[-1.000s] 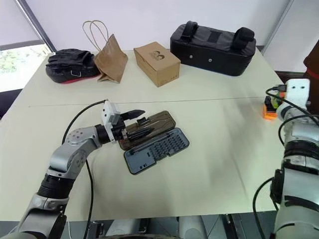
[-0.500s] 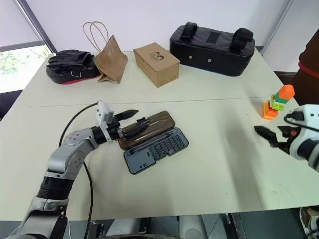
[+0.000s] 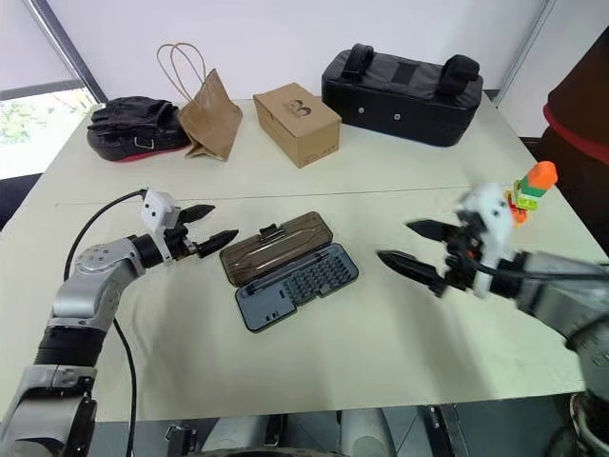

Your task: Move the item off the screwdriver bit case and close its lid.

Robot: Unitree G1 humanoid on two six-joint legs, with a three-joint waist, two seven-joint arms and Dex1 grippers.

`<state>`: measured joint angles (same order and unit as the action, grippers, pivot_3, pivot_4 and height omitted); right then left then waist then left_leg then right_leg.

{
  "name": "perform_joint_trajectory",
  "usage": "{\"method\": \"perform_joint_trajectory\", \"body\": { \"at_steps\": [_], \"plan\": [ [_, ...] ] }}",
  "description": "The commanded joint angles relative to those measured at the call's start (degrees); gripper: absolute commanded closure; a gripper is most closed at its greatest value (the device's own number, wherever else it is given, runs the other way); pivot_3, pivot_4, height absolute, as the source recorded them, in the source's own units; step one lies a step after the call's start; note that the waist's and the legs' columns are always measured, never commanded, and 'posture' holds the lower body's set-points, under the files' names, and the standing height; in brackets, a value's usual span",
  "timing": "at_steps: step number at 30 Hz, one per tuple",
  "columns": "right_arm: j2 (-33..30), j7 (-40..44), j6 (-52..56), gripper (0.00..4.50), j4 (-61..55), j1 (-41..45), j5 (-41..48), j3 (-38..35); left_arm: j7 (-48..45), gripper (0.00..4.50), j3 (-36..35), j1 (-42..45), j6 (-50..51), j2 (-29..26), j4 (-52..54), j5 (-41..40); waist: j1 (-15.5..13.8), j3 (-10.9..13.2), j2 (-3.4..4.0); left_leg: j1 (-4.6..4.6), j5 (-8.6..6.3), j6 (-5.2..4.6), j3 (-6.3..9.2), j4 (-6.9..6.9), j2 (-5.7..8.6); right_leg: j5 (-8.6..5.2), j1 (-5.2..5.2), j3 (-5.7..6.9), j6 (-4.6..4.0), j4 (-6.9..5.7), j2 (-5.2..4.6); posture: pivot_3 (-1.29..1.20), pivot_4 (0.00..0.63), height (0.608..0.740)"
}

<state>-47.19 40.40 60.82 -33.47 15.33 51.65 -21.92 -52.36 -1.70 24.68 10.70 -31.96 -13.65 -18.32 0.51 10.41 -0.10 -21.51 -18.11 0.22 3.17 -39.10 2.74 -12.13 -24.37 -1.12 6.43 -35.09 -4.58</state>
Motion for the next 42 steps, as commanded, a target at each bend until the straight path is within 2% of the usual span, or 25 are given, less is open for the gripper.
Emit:
{"method": "perform_joint_trajectory", "body": {
  "at_steps": [1, 7, 16, 18, 20, 26, 27, 32, 36, 42],
  "plan": [
    [0.4, 0.2, -2.1, 0.05, 0.5, 4.3, 0.6, 3.8, -4.1, 0.0, 1.8, 2.8, -4.1, -0.5, -3.5, 2.0, -0.4, 0.0, -0.03, -0.03, 0.0, 0.0, 0.07, 0.0, 0.01, 0.0, 0.0, 0.04, 0.0, 0.0, -0.01, 0.0, 0.15, 0.74],
    [1.4, -1.0, -4.3, 0.05, 1.1, 6.3, -0.9, 8.4, -10.3, 0.0, 4.4, 7.6, -6.9, 0.1, -12.3, 3.9, -1.3, 0.0, -0.04, -0.54, -0.01, 0.0, 0.08, -0.03, 0.13, 0.01, -0.43, 0.05, 0.0, 0.05, -0.15, 0.0, 0.15, 0.74],
    [3.4, -4.2, -6.2, 0.05, 0.1, 3.2, -1.0, 7.9, -18.8, 0.0, 10.2, 16.8, -14.3, 1.5, -31.0, 11.1, -1.2, 0.0, -0.06, -0.8, 0.0, -0.01, 0.09, -0.06, 0.27, 0.02, -0.7, 0.06, 0.02, -0.04, -0.21, 0.0, 0.15, 0.74],
    [3.7, -4.9, -6.9, 0.0, 0.2, 2.6, -1.4, 7.7, -20.7, 0.53, 11.3, 18.7, -15.0, 2.1, -34.7, 12.5, -1.1, 0.0, -0.05, -0.8, 0.0, -0.01, 0.09, -0.07, 0.29, 0.02, -0.7, 0.07, 0.02, -0.06, -0.21, 0.0, 0.15, 0.74],
    [3.8, -5.5, -7.4, 0.0, 0.0, 2.1, -1.6, 7.5, -21.5, 1.26, 11.7, 19.9, -16.4, 2.5, -37.4, 13.5, -1.1, 0.0, -0.06, -0.78, 0.0, -0.02, 0.08, -0.07, 0.33, 0.02, -0.7, 0.06, 0.02, -0.1, -0.19, 0.0, 0.15, 0.74],
    [3.7, -6.7, -8.3, 0.0, -0.6, 0.3, -1.3, 6.6, -22.3, 4.33, 12.3, 21.5, -19.5, 2.9, -41.5, 15.8, -1.1, -0.1, -0.08, -0.63, 0.01, -0.03, 0.12, -0.11, 0.3, 0.03, -0.54, 0.07, 0.03, -0.14, -0.19, 0.0, 0.15, 0.74],
    [3.6, -6.8, -8.3, 0.0, -0.7, -0.1, -1.2, 6.3, -21.8, 4.47, 13.2, 21.5, -21.2, 2.7, -41.7, 17.1, -1.1, -0.1, -0.08, -0.6, 0.0, -0.03, 0.12, -0.11, 0.29, 0.03, -0.51, 0.07, 0.03, -0.14, -0.19, 0.0, 0.15, 0.74],
    [3.0, -6.6, -8.7, 0.0, -0.8, -1.5, -1.7, 6.0, -19.7, 4.47, 13.8, 23.6, -27.4, 3.2, -43.7, 19.8, -1.2, -0.1, -0.07, -0.48, 0.0, -0.03, 0.12, -0.11, 0.3, 0.02, -0.39, 0.06, 0.03, -0.14, -0.19, 0.0, 0.15, 0.74],
    [-0.5, -3.2, -9.4, 0.0, -1.2, -3.0, -2.8, 6.6, -18.5, 4.47, 14.3, 27.8, -35.2, 4.5, -46.5, 21.6, -1.4, -0.1, -0.09, -0.23, 0.0, -0.03, 0.15, -0.11, 0.31, 0.03, -0.12, 0.07, 0.04, -0.12, -0.19, 0.0, 0.15, 0.74],
    [-7.7, 4.9, -10.9, 0.0, -3.7, -7.9, -2.9, 5.1, -14.2, 4.47, 15.2, 35.7, -43.1, 8.8, -52.6, 25.7, -1.8, -0.1, -0.16, -0.33, -0.01, -0.07, 0.19, -0.15, 0.39, 0.02, -0.11, 0.1, 0.09, -0.05, -0.22, 0.0, 0.15, 0.74]
  ]
}}
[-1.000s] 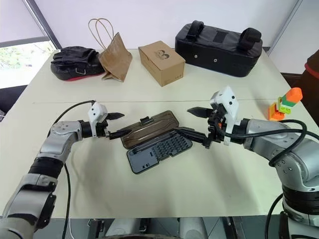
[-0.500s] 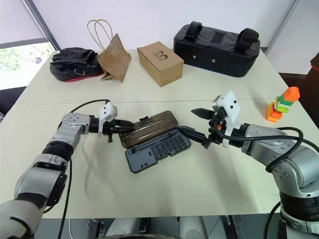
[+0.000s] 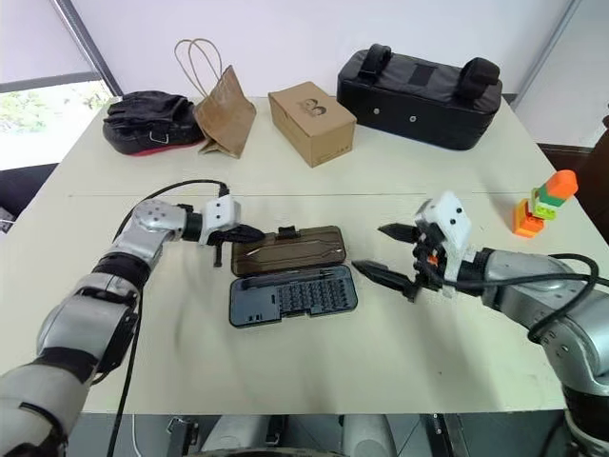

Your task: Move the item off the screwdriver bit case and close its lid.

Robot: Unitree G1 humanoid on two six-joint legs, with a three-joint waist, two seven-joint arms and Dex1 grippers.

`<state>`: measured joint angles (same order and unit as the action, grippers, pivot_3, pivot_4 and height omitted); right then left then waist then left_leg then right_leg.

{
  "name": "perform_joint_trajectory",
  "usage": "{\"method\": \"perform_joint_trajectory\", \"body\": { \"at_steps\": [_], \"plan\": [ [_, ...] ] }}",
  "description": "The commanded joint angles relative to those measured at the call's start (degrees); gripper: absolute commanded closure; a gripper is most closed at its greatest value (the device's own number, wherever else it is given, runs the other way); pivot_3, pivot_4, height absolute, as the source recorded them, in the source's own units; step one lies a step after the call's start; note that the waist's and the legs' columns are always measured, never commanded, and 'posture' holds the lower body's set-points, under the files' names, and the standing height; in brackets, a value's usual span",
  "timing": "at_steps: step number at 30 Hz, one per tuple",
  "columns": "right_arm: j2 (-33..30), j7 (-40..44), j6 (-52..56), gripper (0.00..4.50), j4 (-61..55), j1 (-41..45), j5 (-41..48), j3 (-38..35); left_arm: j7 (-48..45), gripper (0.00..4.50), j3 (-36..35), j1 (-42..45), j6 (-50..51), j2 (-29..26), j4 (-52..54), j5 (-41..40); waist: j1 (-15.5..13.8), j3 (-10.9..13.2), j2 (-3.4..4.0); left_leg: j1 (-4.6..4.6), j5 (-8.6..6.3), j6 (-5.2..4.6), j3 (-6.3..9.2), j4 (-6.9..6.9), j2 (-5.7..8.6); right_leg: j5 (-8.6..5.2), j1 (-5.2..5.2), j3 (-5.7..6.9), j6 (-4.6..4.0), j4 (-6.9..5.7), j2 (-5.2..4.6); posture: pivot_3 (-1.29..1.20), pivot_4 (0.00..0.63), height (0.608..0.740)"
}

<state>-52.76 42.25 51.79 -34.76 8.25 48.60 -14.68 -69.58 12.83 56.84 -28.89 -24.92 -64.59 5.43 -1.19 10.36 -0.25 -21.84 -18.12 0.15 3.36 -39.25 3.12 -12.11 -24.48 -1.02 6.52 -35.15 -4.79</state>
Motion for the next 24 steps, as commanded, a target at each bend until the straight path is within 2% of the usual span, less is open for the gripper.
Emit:
{"method": "perform_joint_trajectory", "body": {
  "at_steps": [1, 7, 16, 19, 24],
  "plan": [
    [-2.9, 3.6, -2.2, 0.0, -2.6, -1.4, -0.2, -2.3, 4.0, 4.47, 1.0, 4.5, -4.4, 2.4, -2.7, 3.0, -0.2, 0.0, -0.02, -0.02, -0.01, -0.01, -0.01, -0.02, 0.01, 0.02, 0.0, 0.0, 0.04, 0.02, 0.0, 0.0, 0.15, 0.74],
    [-2.9, 2.8, -2.9, 0.0, -2.8, -2.4, -1.0, -2.4, 10.1, 4.47, 4.1, 6.0, -8.2, 4.9, -7.0, 9.2, -0.3, 0.0, -0.04, 0.0, -0.02, -0.03, -0.05, -0.04, 0.02, 0.05, 0.0, -0.02, 0.1, 0.04, 0.0, 0.0, 0.15, 0.74],
    [-1.5, 0.6, -3.3, 0.0, -3.6, -5.0, -1.2, -2.9, 9.7, 4.47, 2.4, 4.7, -7.0, 6.6, -8.5, 8.6, -1.2, 0.0, -0.07, -0.05, -0.03, -0.06, -0.05, -0.06, 0.05, 0.05, 0.0, -0.02, 0.1, 0.06, -0.07, 0.0, 0.15, 0.74],
    [-1.4, 0.6, -3.6, 0.0, -3.0, -4.7, -1.3, -2.6, 12.3, 3.55, 2.8, 4.6, -7.7, 6.5, -8.4, 9.8, -1.1, 0.0, -0.09, -0.04, -0.03, -0.06, -0.04, -0.06, 0.04, 0.05, 0.0, -0.02, 0.11, 0.05, -0.07, 0.0, 0.15, 0.74],
    [-1.5, 1.3, -4.3, 0.0, -1.9, -4.2, -2.0, -2.0, 19.6, 1.03, 3.4, 5.1, -9.6, 6.2, -8.4, 12.2, -1.0, 0.0, -0.12, 0.0, -0.03, -0.06, -0.05, -0.06, 0.04, 0.05, 0.0, -0.02, 0.11, 0.04, -0.04, 0.0, 0.15, 0.74]
  ]
}}
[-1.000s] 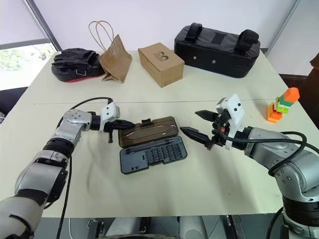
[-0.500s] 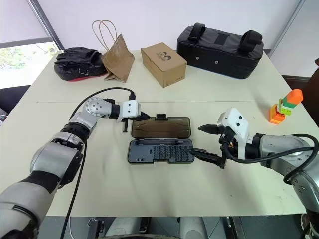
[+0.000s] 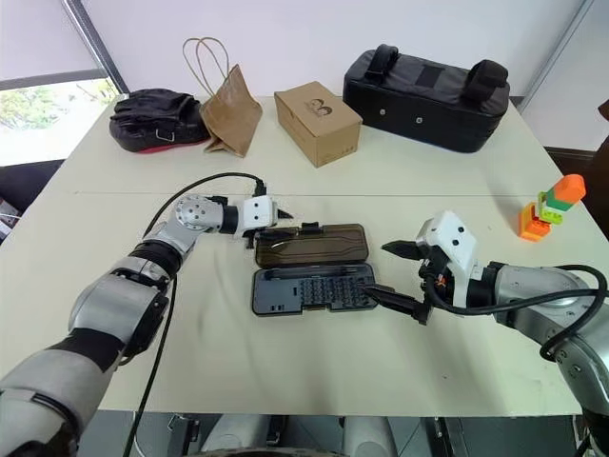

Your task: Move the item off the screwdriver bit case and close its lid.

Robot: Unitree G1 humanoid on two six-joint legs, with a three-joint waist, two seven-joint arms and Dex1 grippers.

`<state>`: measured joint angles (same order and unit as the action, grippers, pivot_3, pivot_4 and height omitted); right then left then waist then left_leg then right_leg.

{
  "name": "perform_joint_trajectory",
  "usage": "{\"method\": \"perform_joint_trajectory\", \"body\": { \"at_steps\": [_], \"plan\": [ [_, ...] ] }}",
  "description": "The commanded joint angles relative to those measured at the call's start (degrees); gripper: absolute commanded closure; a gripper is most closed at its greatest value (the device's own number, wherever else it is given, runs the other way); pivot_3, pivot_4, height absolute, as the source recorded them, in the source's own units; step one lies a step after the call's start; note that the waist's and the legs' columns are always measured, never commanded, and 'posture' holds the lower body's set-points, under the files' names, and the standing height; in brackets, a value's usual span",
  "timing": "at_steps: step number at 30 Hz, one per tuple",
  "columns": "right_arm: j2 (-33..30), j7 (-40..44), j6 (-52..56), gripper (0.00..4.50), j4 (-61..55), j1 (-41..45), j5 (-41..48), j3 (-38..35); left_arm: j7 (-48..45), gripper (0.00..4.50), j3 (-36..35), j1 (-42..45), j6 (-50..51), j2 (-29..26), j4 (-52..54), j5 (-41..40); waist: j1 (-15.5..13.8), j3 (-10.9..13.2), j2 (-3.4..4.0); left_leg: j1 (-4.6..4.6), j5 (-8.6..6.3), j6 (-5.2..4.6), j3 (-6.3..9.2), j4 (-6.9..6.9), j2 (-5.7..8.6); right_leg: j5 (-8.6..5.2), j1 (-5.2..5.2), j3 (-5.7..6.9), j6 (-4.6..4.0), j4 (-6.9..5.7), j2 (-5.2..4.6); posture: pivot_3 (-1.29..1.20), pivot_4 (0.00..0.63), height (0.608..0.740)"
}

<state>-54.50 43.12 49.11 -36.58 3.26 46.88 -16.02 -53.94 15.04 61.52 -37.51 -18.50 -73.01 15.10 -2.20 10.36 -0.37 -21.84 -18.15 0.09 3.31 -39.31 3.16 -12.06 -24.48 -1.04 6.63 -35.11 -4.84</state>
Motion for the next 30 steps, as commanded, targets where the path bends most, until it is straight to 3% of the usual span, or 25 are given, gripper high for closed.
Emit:
{"method": "perform_joint_trajectory", "body": {
  "at_steps": [1, 2, 6, 10, 13, 17, 20, 25, 27, 30],
  "plan": [
    [0.2, 0.7, -1.7, 0.0, 0.1, 0.9, -0.4, -0.6, 5.1, 0.55, 0.9, 0.7, -1.2, -0.3, 0.0, 2.5, 0.0, 0.0, 0.0, 0.02, 0.0, 0.0, 0.0, 0.0, 0.0, 0.0, 0.0, 0.0, 0.0, -0.01, 0.0, 0.0, 0.15, 0.74],
    [0.1, 0.9, -1.8, 0.0, 0.2, 0.8, -0.5, -0.6, 5.9, 0.03, 0.7, 0.9, -1.4, -0.3, 0.0, 2.5, 0.0, 0.0, -0.01, 0.02, 0.0, 0.0, -0.01, 0.0, 0.0, 0.0, 0.0, 0.0, 0.01, -0.02, 0.0, 0.0, 0.15, 0.74],
    [0.2, 1.3, -1.8, 0.0, 0.5, 1.1, -0.1, -0.6, 2.8, 0.03, -5.1, 2.6, 0.0, 0.2, 0.4, -4.2, 0.0, 0.0, -0.03, 0.01, 0.0, 0.0, -0.02, 0.0, 0.0, 0.0, -0.01, 0.0, 0.01, -0.03, 0.02, 0.0, 0.15, 0.74],
    [2.4, 1.2, -0.2, 0.0, 1.8, 2.6, 5.9, -3.9, -16.5, 0.03, -15.9, 4.6, 16.4, -0.7, 9.5, -21.2, 0.2, 0.1, -0.24, -0.11, 0.01, 0.02, -0.02, -0.01, -0.01, 0.01, -0.11, 0.01, 0.0, -0.05, 0.08, 0.0, 0.15, 0.74],
    [2.9, 1.8, 0.0, 0.0, 3.7, 4.0, 7.2, -3.4, -26.1, 0.03, -16.7, -2.2, 37.3, -4.9, 28.9, -30.0, 1.4, 0.1, -0.22, -0.24, 0.01, 0.02, 0.02, -0.06, -0.11, 0.01, -0.22, 0.01, -0.01, -0.08, 0.1, 0.0, 0.15, 0.74],
    [3.4, 2.8, -2.4, 0.0, 9.2, 9.1, 2.6, 2.2, -26.4, 0.03, -14.2, -17.7, 52.4, -10.9, 55.4, -34.5, 3.1, 0.0, -0.02, -0.15, 0.01, 0.01, -0.01, 0.0, -0.14, -0.01, -0.17, -0.1, 0.0, -0.08, 0.08, 0.0, 0.15, 0.74],
    [4.7, 3.1, -4.5, 0.0, 14.6, 14.5, -1.7, 6.5, -24.2, 0.87, -13.6, -26.8, 57.8, -13.6, 67.8, -36.2, 3.3, 0.1, -0.09, 0.03, 0.02, 0.03, -0.14, 0.06, -0.17, -0.01, -0.17, -0.28, -0.01, -0.11, 0.09, 0.0, 0.15, 0.74],
    [6.9, 5.4, -9.6, 0.0, 24.4, 22.9, -10.4, 13.6, -22.3, 3.27, -11.2, -36.5, 58.0, -16.5, 78.1, -35.0, 2.8, 0.1, -0.14, 0.11, 0.09, 0.16, -0.04, 0.06, -0.22, 0.02, -0.12, -0.21, -0.07, -0.19, 0.15, 0.0, 0.15, 0.74],
    [8.1, 6.1, -10.7, 0.0, 29.1, 26.6, -13.8, 16.6, -21.1, 4.44, -10.2, -39.3, 58.1, -17.0, 81.1, -34.9, 2.8, 0.1, -0.13, 0.18, 0.08, 0.16, -0.04, 0.08, -0.18, 0.02, -0.02, -0.2, -0.08, -0.15, 0.1, 0.0, 0.15, 0.74],
    [10.1, 8.2, -13.1, 0.0, 36.7, 31.5, -19.3, 21.6, -19.9, 4.47, -8.5, -43.1, 56.0, -18.3, 83.3, -32.6, 2.9, 0.1, -0.12, 0.19, 0.07, 0.14, -0.08, 0.09, -0.17, 0.02, -0.04, -0.22, -0.08, -0.11, 0.08, 0.0, 0.15, 0.74]
  ]
}}
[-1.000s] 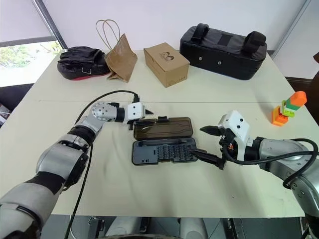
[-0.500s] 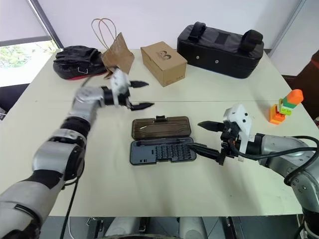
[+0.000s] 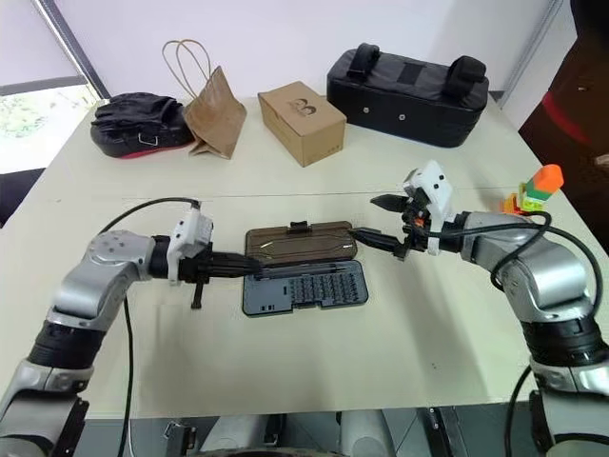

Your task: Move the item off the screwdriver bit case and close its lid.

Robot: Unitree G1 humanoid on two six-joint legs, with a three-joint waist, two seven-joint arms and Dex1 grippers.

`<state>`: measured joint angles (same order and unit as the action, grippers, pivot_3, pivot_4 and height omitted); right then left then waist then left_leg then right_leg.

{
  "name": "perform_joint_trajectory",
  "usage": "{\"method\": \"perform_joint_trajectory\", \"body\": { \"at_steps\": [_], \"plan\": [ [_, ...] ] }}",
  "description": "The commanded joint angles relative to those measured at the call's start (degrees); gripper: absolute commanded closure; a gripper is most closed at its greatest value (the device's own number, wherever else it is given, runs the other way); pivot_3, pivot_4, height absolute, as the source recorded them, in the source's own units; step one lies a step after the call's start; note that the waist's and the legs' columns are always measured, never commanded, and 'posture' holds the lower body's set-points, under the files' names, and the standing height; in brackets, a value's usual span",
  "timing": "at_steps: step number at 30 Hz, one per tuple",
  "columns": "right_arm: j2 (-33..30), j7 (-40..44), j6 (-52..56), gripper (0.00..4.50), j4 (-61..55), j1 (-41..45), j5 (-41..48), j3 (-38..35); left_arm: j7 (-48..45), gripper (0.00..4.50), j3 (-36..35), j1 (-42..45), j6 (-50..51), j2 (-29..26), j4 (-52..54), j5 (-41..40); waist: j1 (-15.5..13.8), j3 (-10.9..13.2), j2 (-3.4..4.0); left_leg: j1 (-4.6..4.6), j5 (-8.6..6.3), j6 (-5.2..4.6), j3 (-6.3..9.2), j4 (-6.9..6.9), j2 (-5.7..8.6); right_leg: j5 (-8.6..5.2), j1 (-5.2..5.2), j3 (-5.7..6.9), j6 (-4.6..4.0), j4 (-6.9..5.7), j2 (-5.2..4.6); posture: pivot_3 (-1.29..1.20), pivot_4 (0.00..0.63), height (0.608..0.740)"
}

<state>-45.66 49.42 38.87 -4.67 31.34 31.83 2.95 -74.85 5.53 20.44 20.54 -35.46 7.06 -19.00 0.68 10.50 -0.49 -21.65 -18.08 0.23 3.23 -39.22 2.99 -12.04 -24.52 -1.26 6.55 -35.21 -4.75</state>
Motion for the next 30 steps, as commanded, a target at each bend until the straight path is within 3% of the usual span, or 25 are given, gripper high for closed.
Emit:
{"method": "perform_joint_trajectory", "body": {
  "at_steps": [1, 12, 25, 28, 30],
  "plan": [
    [2.3, 2.4, -3.9, 0.0, 7.3, 4.7, -5.7, 3.7, 1.3, 4.47, 1.4, -3.0, -2.6, -1.9, 3.7, 1.9, 0.1, 0.0, 0.0, 0.0, 0.0, 0.0, 0.0, 0.03, 0.0, 0.0, -0.01, 0.0, 0.0, 0.0, 0.0, 0.0, 0.15, 0.74],
    [11.7, 3.4, -16.7, 0.0, 30.2, 14.9, -20.0, 9.4, 3.8, 4.47, 8.2, -6.5, -12.9, -4.4, -1.0, 11.2, 0.1, 0.0, 0.09, 0.02, 0.01, 0.02, -0.01, 0.08, 0.04, 0.0, -0.03, 0.0, -0.02, 0.01, -0.04, 0.0, 0.15, 0.74],
    [17.8, 8.3, -26.4, 0.0, 56.7, 25.9, -31.8, 13.1, 6.3, 4.47, 8.9, -6.3, -14.3, -2.7, -3.7, 10.9, 0.0, -0.2, 0.39, 0.21, 0.01, 0.02, -0.01, 0.09, 0.1, 0.01, 0.15, 0.0, -0.01, -0.02, -0.07, 0.0, 0.15, 0.74],
    [18.5, 9.1, -27.9, 0.91, 59.1, 26.8, -34.2, 14.0, 6.9, 4.5, 8.8, -6.7, -14.2, -2.3, -3.5, 10.9, 0.1, -0.2, 0.44, 0.27, 0.01, 0.03, 0.01, 0.08, 0.11, 0.01, 0.21, 0.0, -0.01, -0.04, -0.07, 0.0, 0.15, 0.74],
    [18.9, 9.9, -28.2, 1.8, 60.0, 27.1, -35.2, 14.3, 7.6, 4.5, 8.5, -6.8, -14.3, -2.1, -3.6, 10.8, 0.3, -0.2, 0.45, 0.28, 0.02, 0.03, 0.02, 0.09, 0.1, 0.0, 0.2, 0.0, -0.01, -0.06, -0.05, 0.0, 0.15, 0.74]
  ]
}}
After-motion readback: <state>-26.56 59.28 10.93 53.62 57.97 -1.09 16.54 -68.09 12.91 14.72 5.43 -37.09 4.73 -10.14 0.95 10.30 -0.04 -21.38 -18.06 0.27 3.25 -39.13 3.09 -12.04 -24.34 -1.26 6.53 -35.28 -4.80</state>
